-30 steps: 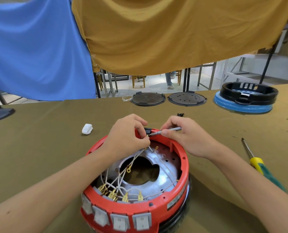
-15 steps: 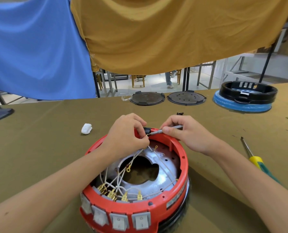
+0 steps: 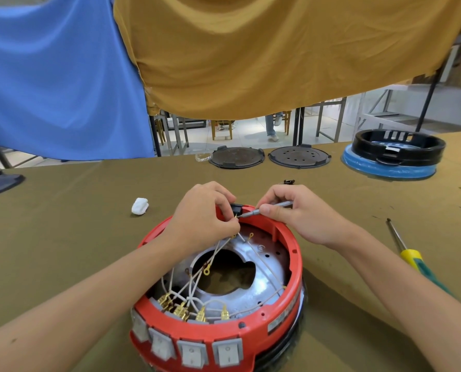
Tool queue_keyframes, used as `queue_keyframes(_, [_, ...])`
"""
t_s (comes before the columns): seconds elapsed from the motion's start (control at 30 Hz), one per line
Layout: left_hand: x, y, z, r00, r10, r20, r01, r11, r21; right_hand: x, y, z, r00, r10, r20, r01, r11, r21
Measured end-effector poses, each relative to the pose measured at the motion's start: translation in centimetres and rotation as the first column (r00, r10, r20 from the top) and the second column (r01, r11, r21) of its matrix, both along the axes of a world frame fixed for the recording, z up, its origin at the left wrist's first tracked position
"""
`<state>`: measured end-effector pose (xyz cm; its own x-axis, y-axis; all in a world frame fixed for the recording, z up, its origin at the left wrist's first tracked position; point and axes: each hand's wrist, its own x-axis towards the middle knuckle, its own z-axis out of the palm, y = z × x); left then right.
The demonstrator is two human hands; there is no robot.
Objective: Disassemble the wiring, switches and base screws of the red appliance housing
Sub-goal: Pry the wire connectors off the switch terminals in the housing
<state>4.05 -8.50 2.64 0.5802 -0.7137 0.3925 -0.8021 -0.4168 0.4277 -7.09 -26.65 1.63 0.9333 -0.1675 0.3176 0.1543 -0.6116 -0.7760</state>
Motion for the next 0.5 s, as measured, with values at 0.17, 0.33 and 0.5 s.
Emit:
queue_keyframes(0.17, [0.05, 0.04, 0.04, 1.0, 0.004, 0.007, -0.004, 1.0, 0.008, 0.13, 0.05, -0.12, 1.0, -0.02, 0.002, 0.02, 1.0, -0.02])
queue_keyframes(0.33, [0.07, -0.05, 0.03, 1.0, -0.003, 0.013, 0.002, 1.0, 0.009, 0.12, 0.15, -0.24, 1.0, -0.018, 0.024, 0.018, 1.0, 0.014])
queue_keyframes(0.5, [0.13, -0.03, 0.06, 1.0, -0.005, 0.011, 0.005, 1.0, 0.005, 0.19, 0.03, -0.31, 1.0, -0.005, 0.019, 0.004, 0.999, 0.036])
